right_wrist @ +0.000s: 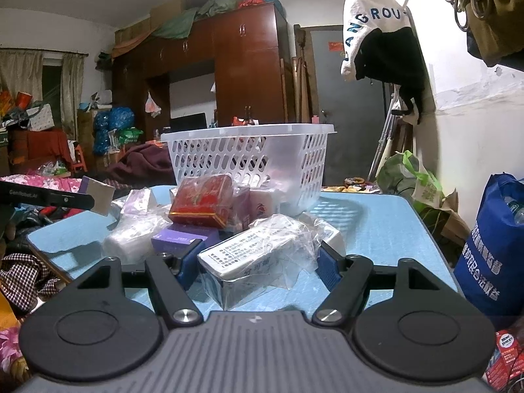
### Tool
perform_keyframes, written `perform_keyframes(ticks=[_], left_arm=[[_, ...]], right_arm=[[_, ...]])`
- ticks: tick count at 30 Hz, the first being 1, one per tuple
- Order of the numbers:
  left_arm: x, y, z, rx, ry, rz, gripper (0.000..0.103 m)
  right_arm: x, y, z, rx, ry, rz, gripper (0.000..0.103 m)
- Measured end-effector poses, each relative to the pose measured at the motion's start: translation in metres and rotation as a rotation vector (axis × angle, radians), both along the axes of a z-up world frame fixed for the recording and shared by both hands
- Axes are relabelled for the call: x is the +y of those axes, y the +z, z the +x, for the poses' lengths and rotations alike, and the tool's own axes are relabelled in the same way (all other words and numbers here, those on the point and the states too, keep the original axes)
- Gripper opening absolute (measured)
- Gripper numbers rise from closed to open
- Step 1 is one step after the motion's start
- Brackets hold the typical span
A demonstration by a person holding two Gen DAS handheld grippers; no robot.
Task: Organize objects
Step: 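Carry both boxes over the white basket and open both tools to drop them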
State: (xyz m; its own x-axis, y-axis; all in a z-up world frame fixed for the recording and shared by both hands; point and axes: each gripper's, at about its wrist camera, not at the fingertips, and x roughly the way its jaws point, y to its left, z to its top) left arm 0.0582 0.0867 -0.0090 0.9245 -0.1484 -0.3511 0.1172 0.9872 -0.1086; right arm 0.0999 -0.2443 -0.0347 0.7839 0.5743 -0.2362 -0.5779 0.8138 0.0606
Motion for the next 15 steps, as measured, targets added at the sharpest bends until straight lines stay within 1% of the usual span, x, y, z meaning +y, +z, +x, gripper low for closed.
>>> perform_keyframes(ticks=[7, 15], left_arm=[[0.0002, 0.0018, -0.0012, -0.014, 0.001, -0.007, 0.053], [0.0008, 0.0036, -0.0003, -0.024, 0.000, -0.016, 0.053]], right_arm=[[-0.0005, 0.0008, 0.0002, -0.002, -0.005, 0.001, 0.073], [-0.0021, 0.0094, 0.0006, -0.018, -0.009, 0.009, 0.073]])
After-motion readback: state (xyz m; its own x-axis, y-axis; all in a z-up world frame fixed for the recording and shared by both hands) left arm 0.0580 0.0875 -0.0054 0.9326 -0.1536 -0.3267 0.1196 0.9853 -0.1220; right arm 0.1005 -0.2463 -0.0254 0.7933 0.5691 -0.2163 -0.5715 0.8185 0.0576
